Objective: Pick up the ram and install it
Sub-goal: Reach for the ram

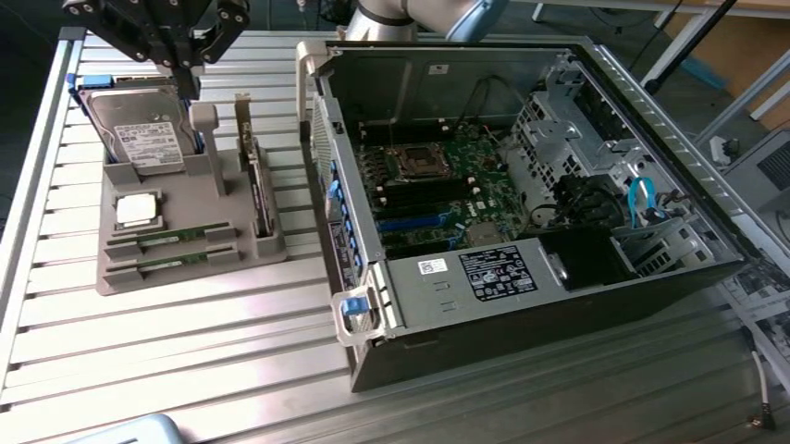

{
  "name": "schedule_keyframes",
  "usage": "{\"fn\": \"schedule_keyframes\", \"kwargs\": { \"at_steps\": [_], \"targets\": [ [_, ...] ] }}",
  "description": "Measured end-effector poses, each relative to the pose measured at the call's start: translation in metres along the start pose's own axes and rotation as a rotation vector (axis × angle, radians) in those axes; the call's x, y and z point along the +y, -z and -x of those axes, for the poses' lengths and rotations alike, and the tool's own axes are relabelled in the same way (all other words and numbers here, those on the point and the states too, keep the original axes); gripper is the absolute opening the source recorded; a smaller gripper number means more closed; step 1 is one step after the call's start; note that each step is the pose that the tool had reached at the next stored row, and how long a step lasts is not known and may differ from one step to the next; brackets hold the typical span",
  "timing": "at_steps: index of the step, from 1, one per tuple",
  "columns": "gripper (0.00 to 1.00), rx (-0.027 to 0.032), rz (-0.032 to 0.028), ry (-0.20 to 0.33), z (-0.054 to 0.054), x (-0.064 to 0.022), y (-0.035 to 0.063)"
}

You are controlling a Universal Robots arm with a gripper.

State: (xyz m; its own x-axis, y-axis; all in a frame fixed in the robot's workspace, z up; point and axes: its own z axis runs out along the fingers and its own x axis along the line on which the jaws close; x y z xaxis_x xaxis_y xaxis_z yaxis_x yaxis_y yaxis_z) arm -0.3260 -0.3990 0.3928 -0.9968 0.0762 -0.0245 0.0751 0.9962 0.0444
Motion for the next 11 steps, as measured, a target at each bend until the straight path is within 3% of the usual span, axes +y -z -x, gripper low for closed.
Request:
{"fn": "schedule_keyframes", "kwargs": {
  "at_steps": [11],
  "targets": [
    [0.11, 0.0000, 0.0000, 0.000, -0.017, -0.0012, 0.0004]
  ]
}}
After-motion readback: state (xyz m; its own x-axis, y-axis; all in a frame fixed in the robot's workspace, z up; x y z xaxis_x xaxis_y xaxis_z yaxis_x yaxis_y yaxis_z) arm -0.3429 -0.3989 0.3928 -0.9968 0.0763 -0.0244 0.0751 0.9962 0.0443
